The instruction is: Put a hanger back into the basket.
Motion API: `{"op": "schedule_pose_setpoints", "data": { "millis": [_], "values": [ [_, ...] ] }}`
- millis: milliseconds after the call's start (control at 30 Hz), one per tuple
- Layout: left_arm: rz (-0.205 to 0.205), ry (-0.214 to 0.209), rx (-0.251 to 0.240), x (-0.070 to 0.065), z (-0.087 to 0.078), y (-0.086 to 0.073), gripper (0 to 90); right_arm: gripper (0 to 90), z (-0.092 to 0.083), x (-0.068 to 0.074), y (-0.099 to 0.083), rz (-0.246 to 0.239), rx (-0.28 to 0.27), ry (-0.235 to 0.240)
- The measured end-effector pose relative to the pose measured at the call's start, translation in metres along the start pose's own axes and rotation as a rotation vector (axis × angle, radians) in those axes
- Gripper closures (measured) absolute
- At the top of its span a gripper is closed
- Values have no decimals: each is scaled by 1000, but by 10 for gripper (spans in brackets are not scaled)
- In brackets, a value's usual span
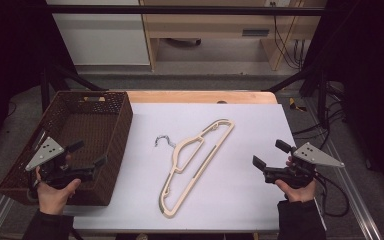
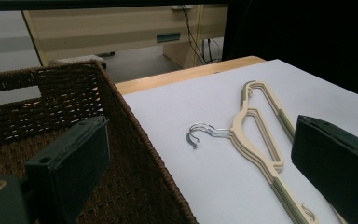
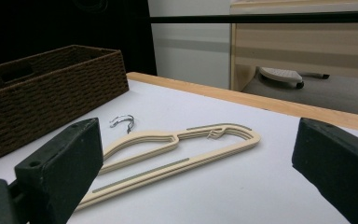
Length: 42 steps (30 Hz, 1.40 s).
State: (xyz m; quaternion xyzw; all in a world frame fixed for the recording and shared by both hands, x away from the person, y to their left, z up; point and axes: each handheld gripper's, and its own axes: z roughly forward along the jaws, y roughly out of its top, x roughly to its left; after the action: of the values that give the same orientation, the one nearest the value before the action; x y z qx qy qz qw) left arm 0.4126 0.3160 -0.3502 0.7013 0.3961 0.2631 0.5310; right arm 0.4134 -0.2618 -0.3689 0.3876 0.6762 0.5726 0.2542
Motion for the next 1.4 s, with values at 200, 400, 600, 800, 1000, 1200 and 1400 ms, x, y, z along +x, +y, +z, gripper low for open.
{"op": "schedule_pose_setpoints", "data": {
  "millis": [200,400,600,800,1000,1200,1400],
  "values": [
    [7,4,7,-2,1,0,51,21,-1,0,1,-4,2,-3],
    [17,-7,16,-9,7,5,52,21,0,2,2,-13,0,-4],
    [23,-21,29,-20,17,8,52,19,2,6,3,-16,6,6],
    [27,-41,54,-30,27,9,59,19,4,8,4,-20,10,11],
    [43,-62,91,-43,41,10,65,19,5,9,4,-26,9,18],
    [67,-79,125,-55,58,14,79,19,9,11,3,-32,30,24],
    [80,-103,152,-69,80,17,90,18,10,12,3,-37,31,26]
  ]
}}
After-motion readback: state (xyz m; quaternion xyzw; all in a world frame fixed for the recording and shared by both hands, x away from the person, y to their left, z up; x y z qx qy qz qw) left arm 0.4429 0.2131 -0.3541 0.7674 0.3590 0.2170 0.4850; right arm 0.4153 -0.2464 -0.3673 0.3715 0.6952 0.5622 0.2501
